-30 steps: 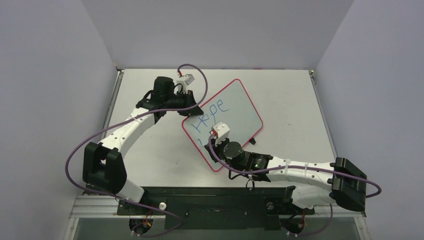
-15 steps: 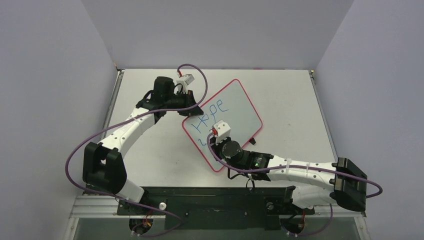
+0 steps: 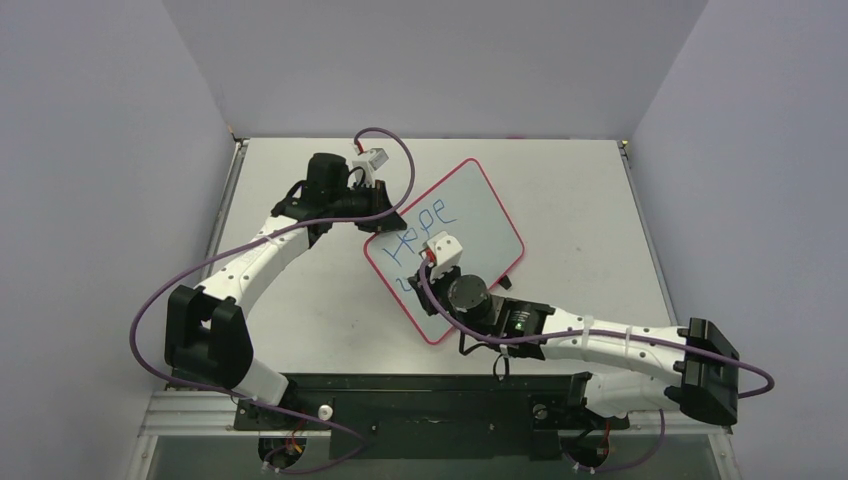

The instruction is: Write a sentence on the whiteboard

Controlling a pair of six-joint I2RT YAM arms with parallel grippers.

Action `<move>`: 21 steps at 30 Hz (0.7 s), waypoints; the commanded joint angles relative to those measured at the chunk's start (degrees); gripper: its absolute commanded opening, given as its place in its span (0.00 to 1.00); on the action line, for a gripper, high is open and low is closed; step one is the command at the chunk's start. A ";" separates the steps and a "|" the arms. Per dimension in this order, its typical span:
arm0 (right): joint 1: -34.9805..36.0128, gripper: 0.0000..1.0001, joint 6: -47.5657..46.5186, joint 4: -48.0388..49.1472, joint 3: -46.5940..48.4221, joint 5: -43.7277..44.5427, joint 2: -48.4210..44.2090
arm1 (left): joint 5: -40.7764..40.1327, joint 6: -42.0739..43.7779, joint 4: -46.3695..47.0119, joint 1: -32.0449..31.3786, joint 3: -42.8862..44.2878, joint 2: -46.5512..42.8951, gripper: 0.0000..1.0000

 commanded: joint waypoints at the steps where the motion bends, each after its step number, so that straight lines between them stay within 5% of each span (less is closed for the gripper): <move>1: 0.46 0.00 -0.16 3.24 4.32 -1.28 1.77 | -5.83 2.97 2.19 0.64 0.02 -2.58 0.00; 21: -0.41 0.00 0.60 3.41 6.47 -0.83 8.47 | -5.98 3.06 2.10 0.64 -0.11 -3.24 0.00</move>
